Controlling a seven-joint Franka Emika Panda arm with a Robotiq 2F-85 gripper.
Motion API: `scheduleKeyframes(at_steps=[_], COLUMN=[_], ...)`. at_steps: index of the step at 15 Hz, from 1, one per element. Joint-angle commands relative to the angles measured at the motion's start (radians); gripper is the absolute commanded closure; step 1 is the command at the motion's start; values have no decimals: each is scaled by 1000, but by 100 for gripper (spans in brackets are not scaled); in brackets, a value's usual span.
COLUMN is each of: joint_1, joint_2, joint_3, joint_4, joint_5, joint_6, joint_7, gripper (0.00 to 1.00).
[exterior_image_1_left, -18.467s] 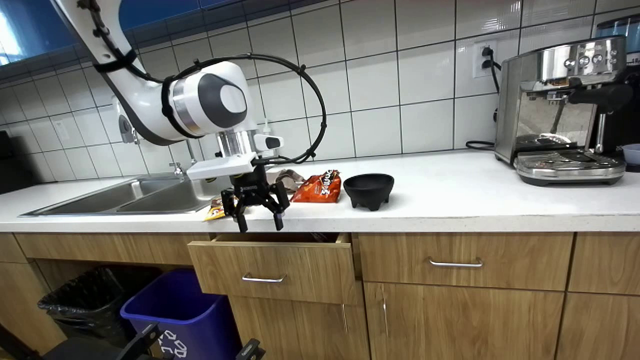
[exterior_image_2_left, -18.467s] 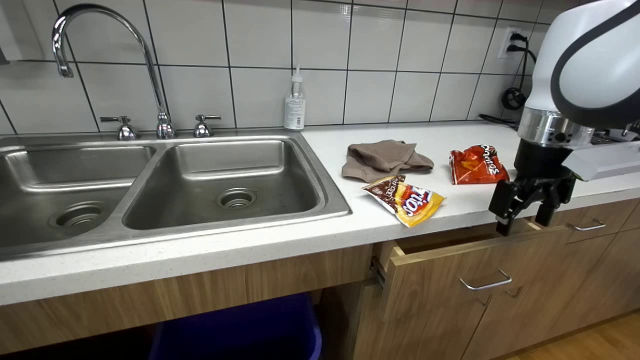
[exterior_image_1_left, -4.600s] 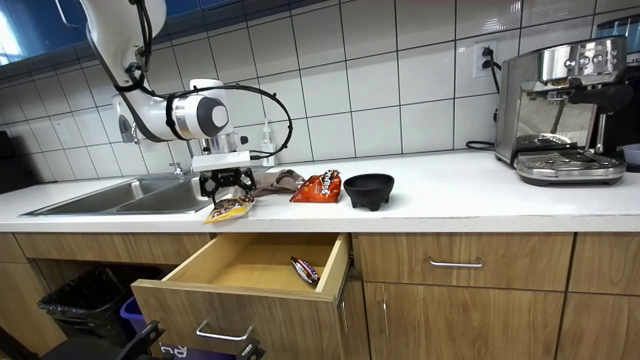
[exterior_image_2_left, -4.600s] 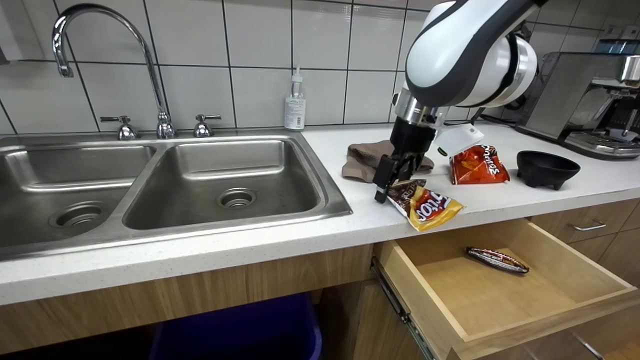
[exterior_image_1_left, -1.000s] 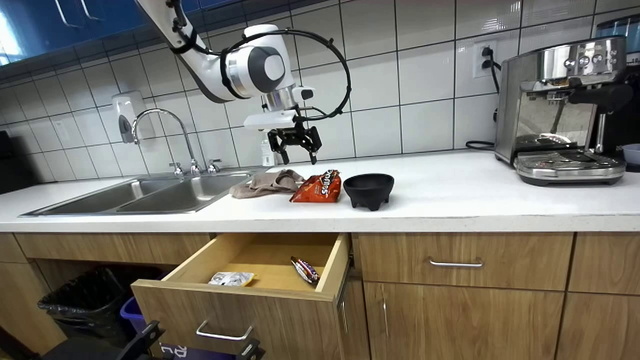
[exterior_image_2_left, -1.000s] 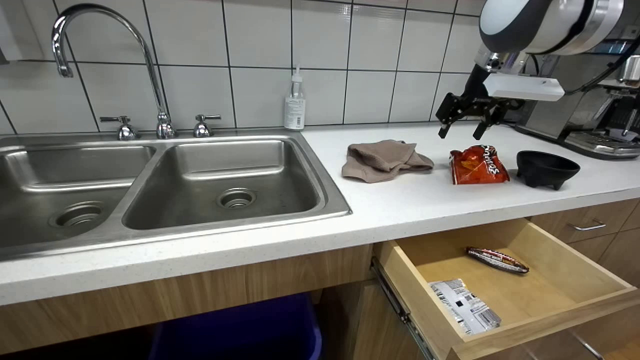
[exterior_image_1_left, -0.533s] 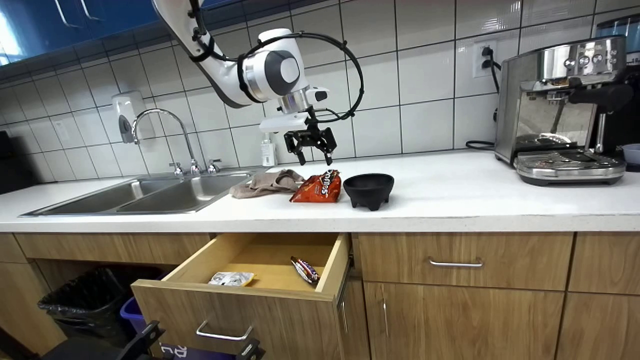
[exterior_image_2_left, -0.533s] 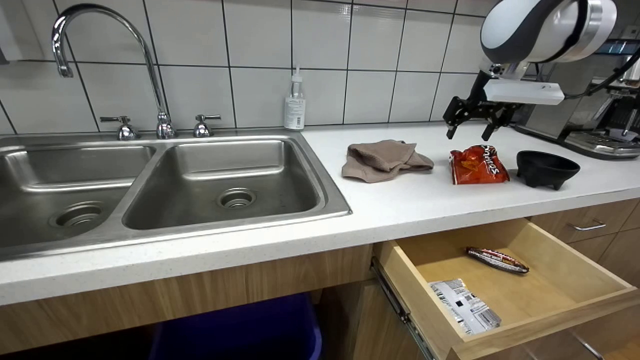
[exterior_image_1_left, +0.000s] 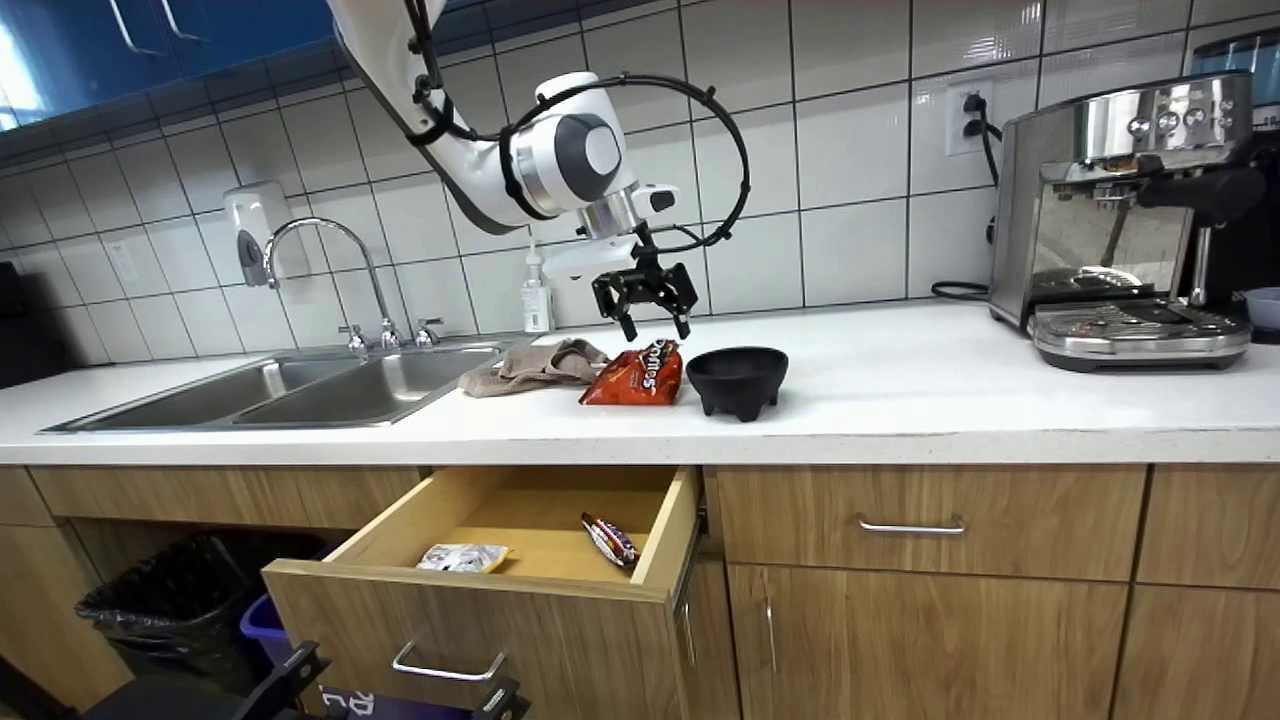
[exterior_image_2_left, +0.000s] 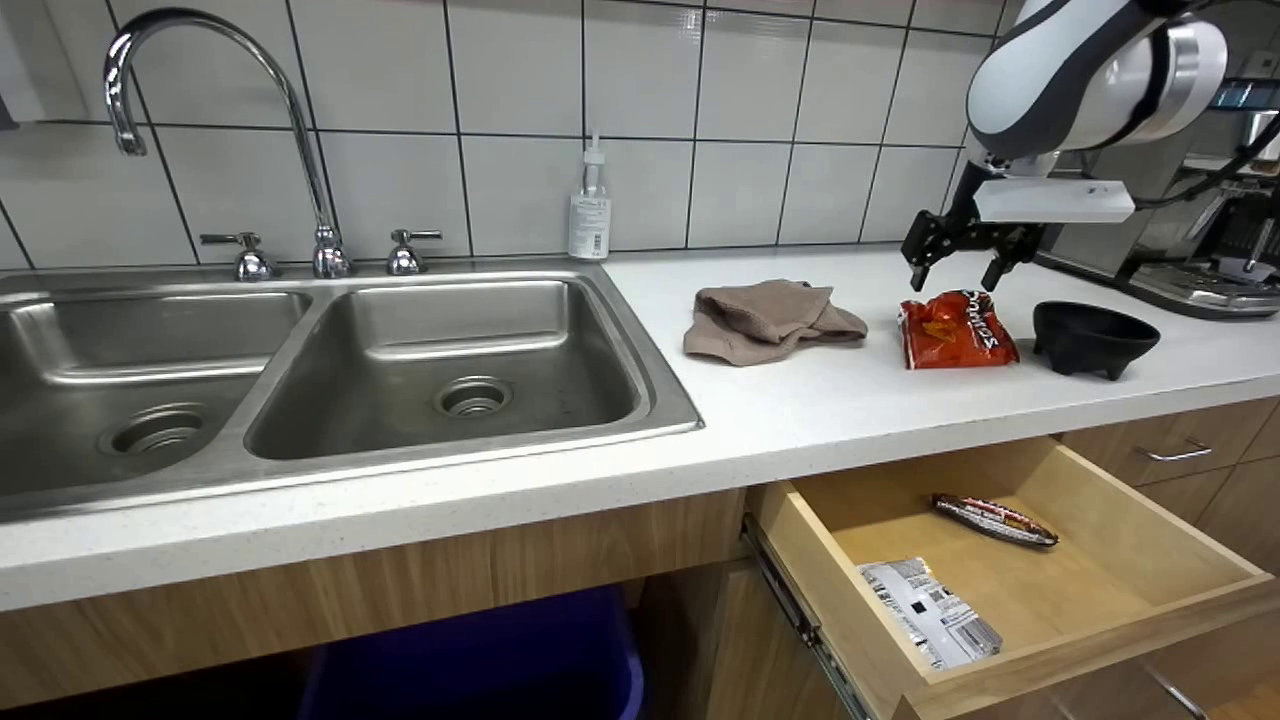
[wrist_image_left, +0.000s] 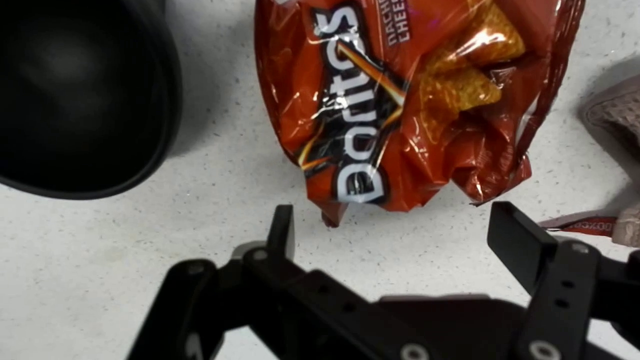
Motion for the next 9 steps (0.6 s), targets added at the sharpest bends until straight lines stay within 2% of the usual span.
scheduleKeyframes(at_steps=[1,9], joint_1=[11,20], joint_2=[41,92], joint_3=[-16,-23], joint_4=[48,78], joint_5=[-40,-59], joint_6=[7,0], joint_7=[55,76], gripper=[0,0])
